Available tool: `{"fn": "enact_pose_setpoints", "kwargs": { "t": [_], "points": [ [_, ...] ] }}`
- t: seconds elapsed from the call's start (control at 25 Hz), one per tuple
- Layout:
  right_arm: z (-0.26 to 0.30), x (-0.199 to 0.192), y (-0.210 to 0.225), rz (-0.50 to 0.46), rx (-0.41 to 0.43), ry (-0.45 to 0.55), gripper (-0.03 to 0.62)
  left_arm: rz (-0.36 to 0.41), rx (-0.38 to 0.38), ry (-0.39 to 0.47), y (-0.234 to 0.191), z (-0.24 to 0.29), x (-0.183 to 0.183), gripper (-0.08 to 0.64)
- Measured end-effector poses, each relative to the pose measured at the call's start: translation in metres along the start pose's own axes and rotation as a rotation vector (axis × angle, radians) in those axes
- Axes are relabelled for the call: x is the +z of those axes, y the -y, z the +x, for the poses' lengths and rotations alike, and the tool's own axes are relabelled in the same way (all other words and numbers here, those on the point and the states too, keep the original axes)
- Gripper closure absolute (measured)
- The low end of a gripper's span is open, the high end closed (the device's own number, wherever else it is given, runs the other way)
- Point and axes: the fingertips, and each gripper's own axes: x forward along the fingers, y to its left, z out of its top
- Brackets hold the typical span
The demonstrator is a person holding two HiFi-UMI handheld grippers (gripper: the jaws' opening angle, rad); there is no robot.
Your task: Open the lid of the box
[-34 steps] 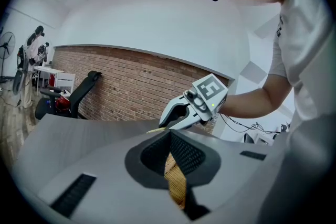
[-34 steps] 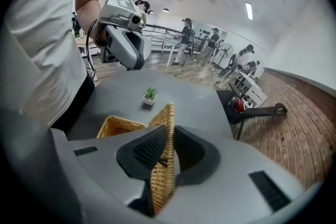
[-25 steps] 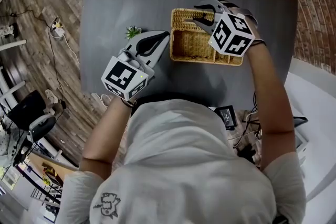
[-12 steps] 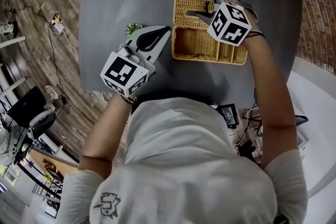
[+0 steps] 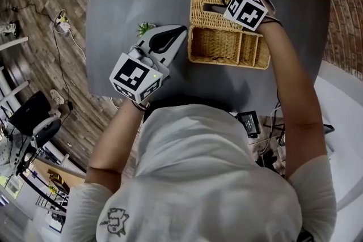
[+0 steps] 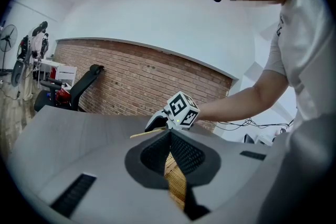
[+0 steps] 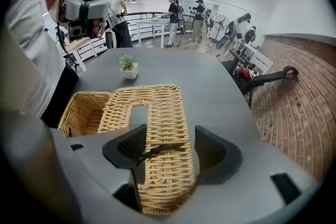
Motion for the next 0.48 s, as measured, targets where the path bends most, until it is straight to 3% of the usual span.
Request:
{"fn": "enact_pose_setpoints", "kwargs": {
  "t": [0.48],
  "points": [
    [-0.006,-0.002,-0.002,0.033,-0.049,0.022,0.295,0.003,0.01,-0.006,0.0,-0.009,0.0,0.549]
  ]
}}
